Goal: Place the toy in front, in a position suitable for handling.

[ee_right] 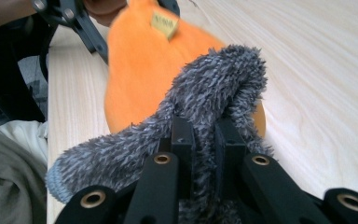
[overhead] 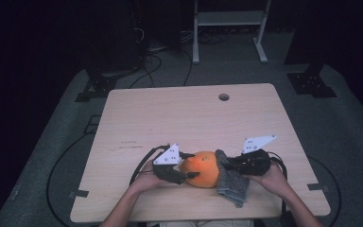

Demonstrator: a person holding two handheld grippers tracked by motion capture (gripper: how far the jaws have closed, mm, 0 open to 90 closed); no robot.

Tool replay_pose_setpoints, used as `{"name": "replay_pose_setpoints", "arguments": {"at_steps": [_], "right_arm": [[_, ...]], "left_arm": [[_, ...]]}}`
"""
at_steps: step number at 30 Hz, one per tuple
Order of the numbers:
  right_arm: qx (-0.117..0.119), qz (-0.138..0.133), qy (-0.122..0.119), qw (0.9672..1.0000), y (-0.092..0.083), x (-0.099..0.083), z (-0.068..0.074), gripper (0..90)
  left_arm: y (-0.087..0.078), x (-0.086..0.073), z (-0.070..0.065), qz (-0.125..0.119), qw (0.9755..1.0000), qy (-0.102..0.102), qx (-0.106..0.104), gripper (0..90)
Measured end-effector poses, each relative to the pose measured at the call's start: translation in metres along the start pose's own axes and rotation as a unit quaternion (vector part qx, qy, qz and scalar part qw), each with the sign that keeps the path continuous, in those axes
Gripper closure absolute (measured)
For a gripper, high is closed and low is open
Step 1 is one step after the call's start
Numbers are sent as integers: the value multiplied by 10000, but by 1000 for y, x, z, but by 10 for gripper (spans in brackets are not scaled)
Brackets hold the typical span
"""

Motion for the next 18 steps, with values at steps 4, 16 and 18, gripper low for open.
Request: {"name": "replay_pose_setpoints", "arguments": {"at_steps": [4, 16, 18], "right_arm": [[-67, -27, -83, 9999, 1, 3, 2, 805], [-64, 151, 152, 9997, -1, -14, -9, 804], [8, -33, 120, 9999, -3, -8, -8, 804]], "left_arm": [[0, 5, 3, -33, 9998, -168, 47, 303], [-8, -8, 4, -28, 10000, 79, -44, 445], [-9, -9, 6, -29, 10000, 58, -76, 447]]}}
Point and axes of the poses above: each handheld gripper's, and its own axes: y roughly forward along the jaws, x roughly out of its top, z roughly to its left, the point moved 4 cm from there along y, roughly forward along the jaws, and after that the axes turned 2 degrees about x, right-handed, at the moved point
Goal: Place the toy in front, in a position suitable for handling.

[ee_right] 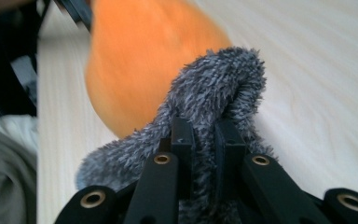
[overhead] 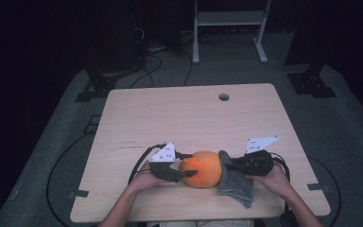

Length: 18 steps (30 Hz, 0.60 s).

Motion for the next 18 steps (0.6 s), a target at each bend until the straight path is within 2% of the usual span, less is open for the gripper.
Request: {"name": "replay_pose_setpoints", "arguments": {"at_steps": [2, 6, 9, 11, 16, 18], "right_arm": [[156, -255, 69, 9995, 0, 6, 0, 804], [294, -130, 214, 9993, 8, 0, -6, 804], [251, 74, 251, 9993, 6, -8, -8, 804], [239, 74, 235, 9994, 3, -10, -7, 803], [497, -402, 113, 9979, -2, 8, -3, 801], [498, -435, 38, 9978, 2, 12, -3, 802]], "left_arm": [[-2, -3, 2, -12, 10000, -36, -17, 447], [-4, -6, 2, -11, 10000, -7, -52, 446], [-4, -6, 1, -25, 10000, 30, -68, 446], [-1, -5, -1, -36, 9999, 79, -69, 447], [1, -2, -6, 15, 9996, 264, -70, 449], [0, -3, -6, 8, 9996, 260, -95, 448]]}}
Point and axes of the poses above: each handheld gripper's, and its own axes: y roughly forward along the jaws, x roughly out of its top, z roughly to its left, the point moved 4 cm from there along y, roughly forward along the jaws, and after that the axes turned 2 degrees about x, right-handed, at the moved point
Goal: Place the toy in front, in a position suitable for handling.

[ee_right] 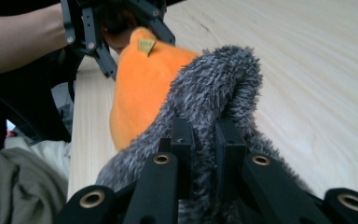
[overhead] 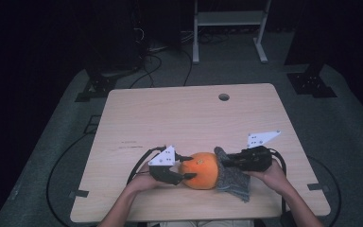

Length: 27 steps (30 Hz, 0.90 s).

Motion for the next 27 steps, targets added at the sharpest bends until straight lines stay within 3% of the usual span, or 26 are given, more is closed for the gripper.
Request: {"name": "replay_pose_setpoints", "arguments": {"at_steps": [3, 6, 8, 12, 15, 17, 20, 23, 27], "right_arm": [[6, 182, 131, 9997, 6, -9, -5, 803], [-158, 451, 221, 9986, 2, -20, -10, 803], [-121, 336, 272, 9990, -3, -21, -10, 803], [-19, 80, 142, 9999, -2, -7, -8, 802], [12, 148, 241, 9996, 5, -8, -13, 804], [-129, 354, 249, 9990, 5, -13, -15, 805], [-180, 455, 276, 9984, 1, -20, -14, 805], [-52, 194, 183, 9996, -7, -14, -5, 804], [139, -147, -59, 9998, -7, 10, 10, 805]], "left_arm": [[0, -1, -1, -13, 10000, 16, -21, 446], [0, -1, -1, -9, 10000, 84, -46, 446], [1, 0, -2, -39, 9999, 98, -77, 447], [3, 2, -5, -6, 9997, 205, -104, 448], [1, 0, -4, -27, 9998, 149, -112, 446], [1, 0, -4, -49, 9998, 128, -119, 443], [1, 0, -4, -63, 9998, 131, -116, 439], [3, 1, -4, -82, 9998, 129, -89, 435], [6, 4, -6, -88, 9997, 208, -87, 433]]}}
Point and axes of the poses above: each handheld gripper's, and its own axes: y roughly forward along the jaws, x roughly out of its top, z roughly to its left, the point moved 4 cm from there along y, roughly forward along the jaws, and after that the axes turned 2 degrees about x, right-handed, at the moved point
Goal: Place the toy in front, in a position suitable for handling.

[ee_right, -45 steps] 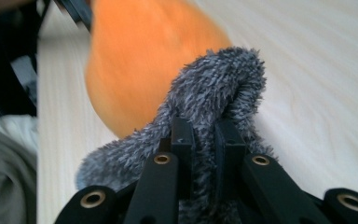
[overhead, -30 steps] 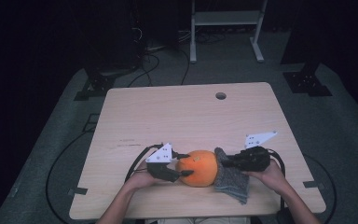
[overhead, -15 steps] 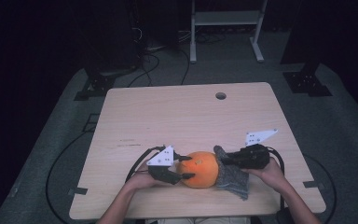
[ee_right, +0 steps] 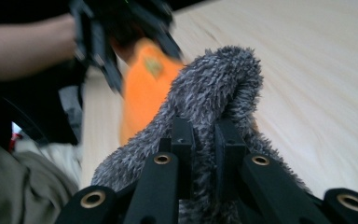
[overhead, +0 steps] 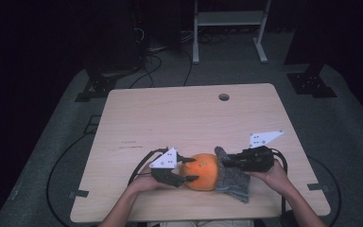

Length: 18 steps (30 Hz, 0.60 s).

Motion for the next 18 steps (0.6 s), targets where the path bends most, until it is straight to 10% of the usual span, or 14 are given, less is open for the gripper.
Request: {"name": "replay_pose_setpoints", "arguments": {"at_steps": [10, 18], "right_arm": [[-262, 183, 226, 9992, 1, -21, -8, 805], [-19, -130, -219, 9997, 15, 9, 11, 804]], "left_arm": [[-1, -2, 4, -67, 9998, -192, 41, 423], [2, 0, 3, -43, 9998, -178, 54, 425]]}}
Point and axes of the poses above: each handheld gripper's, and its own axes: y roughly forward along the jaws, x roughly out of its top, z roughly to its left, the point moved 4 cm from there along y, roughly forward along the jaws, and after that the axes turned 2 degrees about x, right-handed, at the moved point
